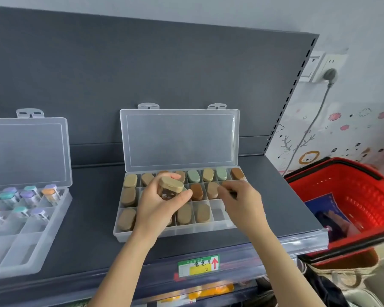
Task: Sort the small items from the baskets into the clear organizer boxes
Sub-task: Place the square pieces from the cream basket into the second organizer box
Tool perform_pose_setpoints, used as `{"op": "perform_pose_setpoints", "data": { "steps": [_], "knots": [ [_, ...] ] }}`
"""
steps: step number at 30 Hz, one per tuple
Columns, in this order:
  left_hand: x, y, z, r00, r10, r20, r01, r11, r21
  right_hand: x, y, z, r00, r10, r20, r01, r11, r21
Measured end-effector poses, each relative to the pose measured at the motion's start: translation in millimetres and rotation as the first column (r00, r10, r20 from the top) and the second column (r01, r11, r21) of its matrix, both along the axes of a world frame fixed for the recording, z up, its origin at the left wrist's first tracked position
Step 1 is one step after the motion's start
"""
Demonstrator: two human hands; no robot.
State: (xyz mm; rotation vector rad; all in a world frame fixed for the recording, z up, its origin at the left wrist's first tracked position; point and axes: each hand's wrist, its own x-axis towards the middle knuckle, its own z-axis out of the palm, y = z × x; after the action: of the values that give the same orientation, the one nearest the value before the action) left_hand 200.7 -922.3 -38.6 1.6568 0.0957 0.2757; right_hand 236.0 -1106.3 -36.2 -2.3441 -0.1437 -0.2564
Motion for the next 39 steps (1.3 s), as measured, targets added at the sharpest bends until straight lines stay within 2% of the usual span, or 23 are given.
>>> {"op": "perform_pose_setpoints", "data": {
  "steps": [1,3,5,9,11,13,15,19,24,26,29,33,37,39],
  "knots": [
    [0,-1,-1,1.000,0.007,-0.009,-0.007,1.000,-0.007,0,-3,5,0.996,-0.056,-0.067,0.065,0.988,0.141],
    [0,-3,-2,1.000,0.016,-0.022,-0.016,1.000,-0.024,-1,-5,12,0.965,-0.051,-0.257,0.151,0.909,0.388],
    [1,-6,-4,0.999,0.021,-0.031,-0.022,0.999,-0.031,-2,-7,12,0.942,0.008,-0.335,0.162,0.864,0.476],
    [4,-10,-4,0.999,0.024,-0.039,-0.025,0.999,-0.032,0,-10,-3,0.976,-0.014,-0.216,0.085,0.943,0.323],
    [5,-11,-4,0.999,0.021,-0.028,-0.022,0.999,-0.039,0,-9,-10,0.991,0.024,-0.132,-0.003,0.987,0.159],
    [6,-13,-3,1.000,0.018,-0.013,-0.018,0.999,-0.046,-1,-8,-18,0.992,0.105,-0.071,-0.106,0.994,-0.013],
    [8,-13,-3,1.000,0.013,0.000,-0.013,0.999,-0.046,-1,-9,-26,0.984,0.173,-0.051,-0.177,0.978,-0.107],
    [10,-12,-2,1.000,-0.002,0.002,0.002,0.999,-0.047,-1,-15,-31,0.970,0.235,-0.056,-0.241,0.959,-0.148],
    [12,-9,-3,0.996,-0.091,-0.004,0.091,0.991,-0.094,-4,-18,-30,0.955,0.294,0.029,-0.279,0.932,-0.232],
    [12,-10,-2,0.987,-0.160,0.011,0.160,0.981,-0.106,-6,-19,-23,0.963,0.261,0.066,-0.247,0.954,-0.169],
    [14,-16,-1,0.962,-0.271,0.022,0.271,0.956,-0.113,-5,-19,-4,0.988,0.156,-0.014,-0.154,0.982,0.109],
    [23,-32,1,0.938,-0.341,0.061,0.347,0.919,-0.186,0,-19,18,0.949,0.221,-0.223,-0.082,0.860,0.504],
    [28,-48,1,0.911,-0.404,0.078,0.408,0.860,-0.306,1,-17,26,0.946,0.208,-0.250,-0.023,0.808,0.589],
    [30,-55,1,0.897,-0.436,0.077,0.434,0.831,-0.348,1,-17,27,0.937,0.196,-0.289,0.045,0.752,0.657]
  ]
}}
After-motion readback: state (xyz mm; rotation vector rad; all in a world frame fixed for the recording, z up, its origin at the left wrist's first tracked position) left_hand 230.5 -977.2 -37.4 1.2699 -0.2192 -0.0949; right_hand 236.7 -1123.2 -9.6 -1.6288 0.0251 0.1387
